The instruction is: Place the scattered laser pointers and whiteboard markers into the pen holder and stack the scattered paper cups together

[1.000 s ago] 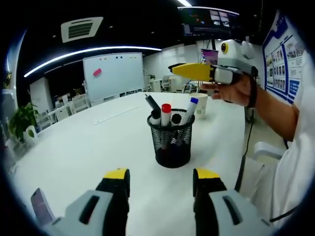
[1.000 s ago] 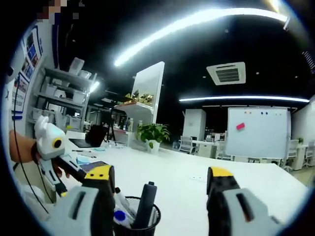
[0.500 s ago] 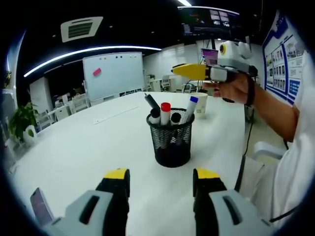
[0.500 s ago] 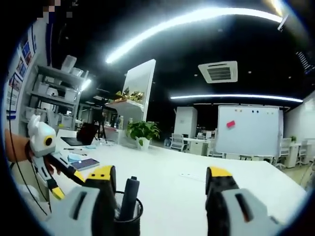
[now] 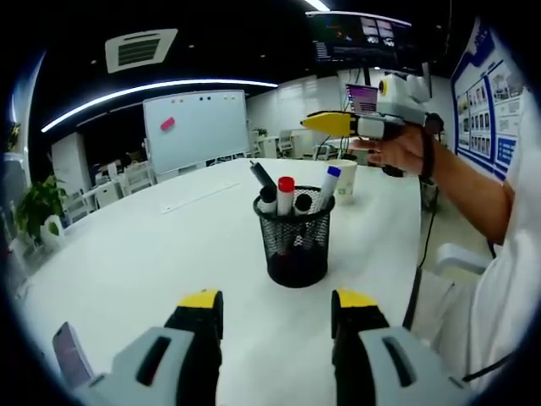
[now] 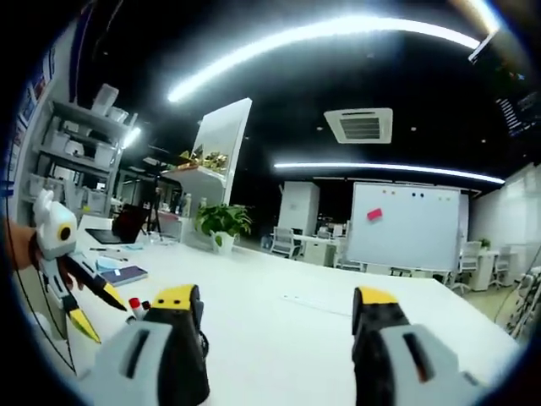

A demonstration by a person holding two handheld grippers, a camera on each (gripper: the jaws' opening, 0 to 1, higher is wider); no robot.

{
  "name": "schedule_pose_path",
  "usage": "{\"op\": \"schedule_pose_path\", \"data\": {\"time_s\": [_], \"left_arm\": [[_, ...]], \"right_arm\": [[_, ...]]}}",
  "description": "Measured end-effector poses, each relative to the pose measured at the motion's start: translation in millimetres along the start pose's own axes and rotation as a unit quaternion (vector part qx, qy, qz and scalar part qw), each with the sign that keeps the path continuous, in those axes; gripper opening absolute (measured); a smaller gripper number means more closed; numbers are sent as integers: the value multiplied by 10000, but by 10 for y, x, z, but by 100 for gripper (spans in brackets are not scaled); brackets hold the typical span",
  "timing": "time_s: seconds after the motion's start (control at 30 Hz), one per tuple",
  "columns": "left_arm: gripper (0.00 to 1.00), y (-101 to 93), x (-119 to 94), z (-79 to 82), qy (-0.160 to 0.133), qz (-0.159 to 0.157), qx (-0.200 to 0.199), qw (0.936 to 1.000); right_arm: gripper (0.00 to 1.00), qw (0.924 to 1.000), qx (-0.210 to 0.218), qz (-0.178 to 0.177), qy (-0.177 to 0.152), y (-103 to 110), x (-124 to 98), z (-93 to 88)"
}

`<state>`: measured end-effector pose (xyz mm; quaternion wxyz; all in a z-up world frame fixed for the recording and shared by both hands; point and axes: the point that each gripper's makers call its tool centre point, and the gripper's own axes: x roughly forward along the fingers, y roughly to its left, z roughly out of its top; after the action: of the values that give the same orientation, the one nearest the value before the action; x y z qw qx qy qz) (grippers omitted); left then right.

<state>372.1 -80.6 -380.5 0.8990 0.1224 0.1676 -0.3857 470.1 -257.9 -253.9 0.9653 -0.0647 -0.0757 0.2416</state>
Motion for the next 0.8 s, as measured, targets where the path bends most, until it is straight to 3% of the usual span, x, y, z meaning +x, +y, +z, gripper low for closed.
{"op": "schedule_pose_path", "data": {"time_s": [0.8], "left_arm": [[52, -9, 1, -1, 16, 8, 12, 10000]], "right_arm": [[72, 9985, -40, -515, 194, -403, -127, -136]]}}
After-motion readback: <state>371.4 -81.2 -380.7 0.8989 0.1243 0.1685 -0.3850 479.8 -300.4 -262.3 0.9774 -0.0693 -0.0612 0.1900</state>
